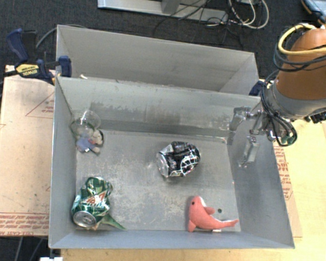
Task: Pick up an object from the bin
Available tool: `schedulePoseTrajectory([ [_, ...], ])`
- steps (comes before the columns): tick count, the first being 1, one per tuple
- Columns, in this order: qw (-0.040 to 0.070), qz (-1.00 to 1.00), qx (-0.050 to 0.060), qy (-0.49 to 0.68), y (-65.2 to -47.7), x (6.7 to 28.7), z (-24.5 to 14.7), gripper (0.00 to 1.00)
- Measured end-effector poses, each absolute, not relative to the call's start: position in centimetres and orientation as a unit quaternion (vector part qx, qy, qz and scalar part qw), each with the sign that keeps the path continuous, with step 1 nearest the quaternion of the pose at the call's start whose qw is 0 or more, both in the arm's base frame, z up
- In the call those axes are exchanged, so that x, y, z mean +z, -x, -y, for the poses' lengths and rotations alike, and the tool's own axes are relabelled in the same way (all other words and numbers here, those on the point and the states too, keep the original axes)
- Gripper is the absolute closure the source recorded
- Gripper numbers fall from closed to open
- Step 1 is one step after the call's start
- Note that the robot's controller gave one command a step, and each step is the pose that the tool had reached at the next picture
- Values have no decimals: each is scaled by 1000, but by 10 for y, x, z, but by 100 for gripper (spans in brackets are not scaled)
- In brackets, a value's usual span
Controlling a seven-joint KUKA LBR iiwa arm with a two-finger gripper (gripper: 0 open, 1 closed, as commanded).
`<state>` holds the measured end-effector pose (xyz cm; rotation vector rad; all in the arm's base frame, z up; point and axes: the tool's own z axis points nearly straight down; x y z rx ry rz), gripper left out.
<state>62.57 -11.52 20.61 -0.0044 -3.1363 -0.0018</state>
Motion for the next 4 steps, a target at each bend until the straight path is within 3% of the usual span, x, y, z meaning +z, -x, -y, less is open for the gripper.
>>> schedulePoseTrajectory([
  [1, -1, 1000, 0, 0, -627, 211, 114, 0],
  [2, -1, 1000, 0, -9, -653, 110, 99, 0],
  [3, -1, 991, 0, -134, -627, 132, 65, 0],
  [4, -3, 990, 0, -139, -624, 139, 61, 0],
])
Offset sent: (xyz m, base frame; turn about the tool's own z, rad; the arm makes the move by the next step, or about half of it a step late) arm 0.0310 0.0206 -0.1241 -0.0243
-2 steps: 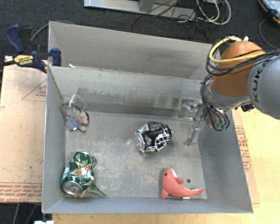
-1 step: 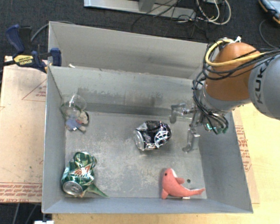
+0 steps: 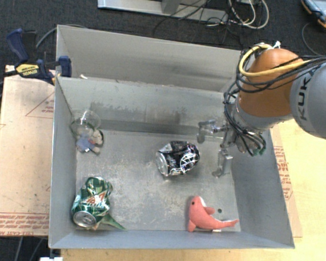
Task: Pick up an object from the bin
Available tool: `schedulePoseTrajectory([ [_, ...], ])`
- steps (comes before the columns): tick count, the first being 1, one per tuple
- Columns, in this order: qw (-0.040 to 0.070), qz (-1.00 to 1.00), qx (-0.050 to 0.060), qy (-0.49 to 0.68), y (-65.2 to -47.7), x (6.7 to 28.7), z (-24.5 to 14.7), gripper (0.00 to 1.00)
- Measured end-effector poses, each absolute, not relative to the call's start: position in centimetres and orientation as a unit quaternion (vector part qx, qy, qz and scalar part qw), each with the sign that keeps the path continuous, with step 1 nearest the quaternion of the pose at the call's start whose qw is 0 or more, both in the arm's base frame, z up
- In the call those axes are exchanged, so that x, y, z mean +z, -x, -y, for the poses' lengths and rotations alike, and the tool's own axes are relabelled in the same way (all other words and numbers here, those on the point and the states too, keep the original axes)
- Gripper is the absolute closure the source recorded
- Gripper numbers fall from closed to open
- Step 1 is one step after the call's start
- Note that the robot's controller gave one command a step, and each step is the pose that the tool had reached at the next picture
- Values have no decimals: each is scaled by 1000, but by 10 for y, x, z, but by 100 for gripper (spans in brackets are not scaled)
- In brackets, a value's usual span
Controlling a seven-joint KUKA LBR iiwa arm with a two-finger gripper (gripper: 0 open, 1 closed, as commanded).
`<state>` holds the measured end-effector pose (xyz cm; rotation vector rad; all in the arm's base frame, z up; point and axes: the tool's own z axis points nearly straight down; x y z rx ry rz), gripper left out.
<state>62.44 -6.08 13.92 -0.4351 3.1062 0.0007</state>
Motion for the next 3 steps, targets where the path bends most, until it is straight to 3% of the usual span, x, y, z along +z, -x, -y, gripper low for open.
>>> schedulePoseTrajectory([
  [1, 3, -972, 0, 234, -621, 101, -25, 0],
  [2, 2, -959, 1, 284, -618, 80, -71, 0],
  [3, 3, -964, 1, 266, -617, 183, -66, 0],
])
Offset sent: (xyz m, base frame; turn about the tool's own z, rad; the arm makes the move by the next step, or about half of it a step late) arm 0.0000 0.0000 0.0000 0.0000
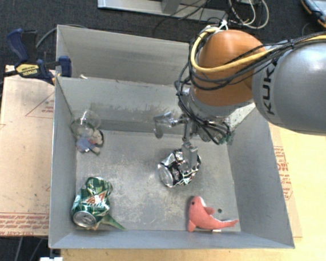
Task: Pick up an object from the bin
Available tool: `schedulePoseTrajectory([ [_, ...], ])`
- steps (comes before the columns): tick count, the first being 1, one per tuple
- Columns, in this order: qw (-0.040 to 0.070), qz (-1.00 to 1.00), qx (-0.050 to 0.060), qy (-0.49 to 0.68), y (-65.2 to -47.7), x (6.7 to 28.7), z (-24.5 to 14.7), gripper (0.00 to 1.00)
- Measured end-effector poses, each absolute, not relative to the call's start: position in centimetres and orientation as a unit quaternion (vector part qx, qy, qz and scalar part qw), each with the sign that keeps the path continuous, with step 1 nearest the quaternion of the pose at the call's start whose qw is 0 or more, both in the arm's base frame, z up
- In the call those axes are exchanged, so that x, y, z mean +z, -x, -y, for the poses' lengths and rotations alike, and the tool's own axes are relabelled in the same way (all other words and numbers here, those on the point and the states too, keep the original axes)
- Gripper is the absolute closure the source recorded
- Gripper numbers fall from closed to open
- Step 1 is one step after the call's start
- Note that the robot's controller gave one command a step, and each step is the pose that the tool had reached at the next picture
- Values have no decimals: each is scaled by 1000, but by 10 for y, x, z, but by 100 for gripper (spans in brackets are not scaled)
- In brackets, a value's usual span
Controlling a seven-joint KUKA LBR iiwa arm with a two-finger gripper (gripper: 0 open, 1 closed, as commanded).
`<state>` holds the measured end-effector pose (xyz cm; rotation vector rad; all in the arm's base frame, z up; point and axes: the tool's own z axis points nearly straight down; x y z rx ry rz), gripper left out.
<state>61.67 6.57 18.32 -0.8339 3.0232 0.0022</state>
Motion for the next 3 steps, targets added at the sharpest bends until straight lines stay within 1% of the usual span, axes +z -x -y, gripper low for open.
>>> schedulePoseTrajectory([
  [1, 4, -953, 1, 304, -640, 105, -43, 0],
  [2, 2, -924, 1, 381, -591, 115, -17, 0],
  [3, 6, -950, 1, 313, -643, 100, -3, 100],
])
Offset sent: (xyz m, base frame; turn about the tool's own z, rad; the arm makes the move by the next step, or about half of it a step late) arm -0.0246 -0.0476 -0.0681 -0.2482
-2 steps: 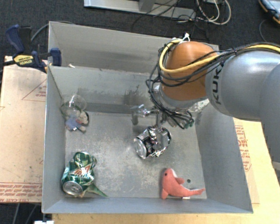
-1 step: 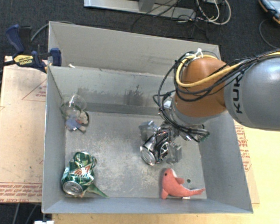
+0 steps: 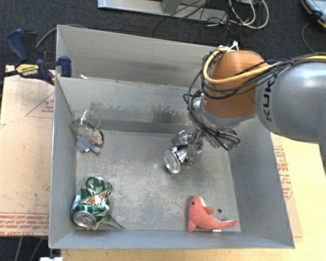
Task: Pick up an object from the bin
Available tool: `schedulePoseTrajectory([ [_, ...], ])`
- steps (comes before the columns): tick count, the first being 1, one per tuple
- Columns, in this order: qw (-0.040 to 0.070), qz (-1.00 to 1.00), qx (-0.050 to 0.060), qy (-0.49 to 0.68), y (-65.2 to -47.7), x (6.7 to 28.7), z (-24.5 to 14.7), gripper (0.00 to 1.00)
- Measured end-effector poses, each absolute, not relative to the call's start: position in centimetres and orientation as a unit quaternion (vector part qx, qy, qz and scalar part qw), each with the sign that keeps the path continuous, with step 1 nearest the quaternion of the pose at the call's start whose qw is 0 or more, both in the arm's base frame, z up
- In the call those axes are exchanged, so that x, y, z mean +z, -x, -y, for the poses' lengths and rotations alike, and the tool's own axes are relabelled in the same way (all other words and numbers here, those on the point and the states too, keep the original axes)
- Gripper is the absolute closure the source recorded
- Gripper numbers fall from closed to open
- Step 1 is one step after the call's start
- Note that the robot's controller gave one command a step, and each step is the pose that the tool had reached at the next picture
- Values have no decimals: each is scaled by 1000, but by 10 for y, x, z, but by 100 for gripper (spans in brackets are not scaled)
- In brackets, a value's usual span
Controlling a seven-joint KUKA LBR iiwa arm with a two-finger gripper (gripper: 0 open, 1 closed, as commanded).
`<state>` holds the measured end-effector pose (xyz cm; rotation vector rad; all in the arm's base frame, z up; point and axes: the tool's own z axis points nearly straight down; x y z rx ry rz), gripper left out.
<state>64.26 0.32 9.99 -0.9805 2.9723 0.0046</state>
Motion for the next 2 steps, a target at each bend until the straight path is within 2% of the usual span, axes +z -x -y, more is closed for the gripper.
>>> schedulePoseTrajectory([
  [1, 6, -950, 2, 313, -643, 100, -3, 100],
  [2, 6, -950, 2, 311, -645, 211, -13, 100],
])
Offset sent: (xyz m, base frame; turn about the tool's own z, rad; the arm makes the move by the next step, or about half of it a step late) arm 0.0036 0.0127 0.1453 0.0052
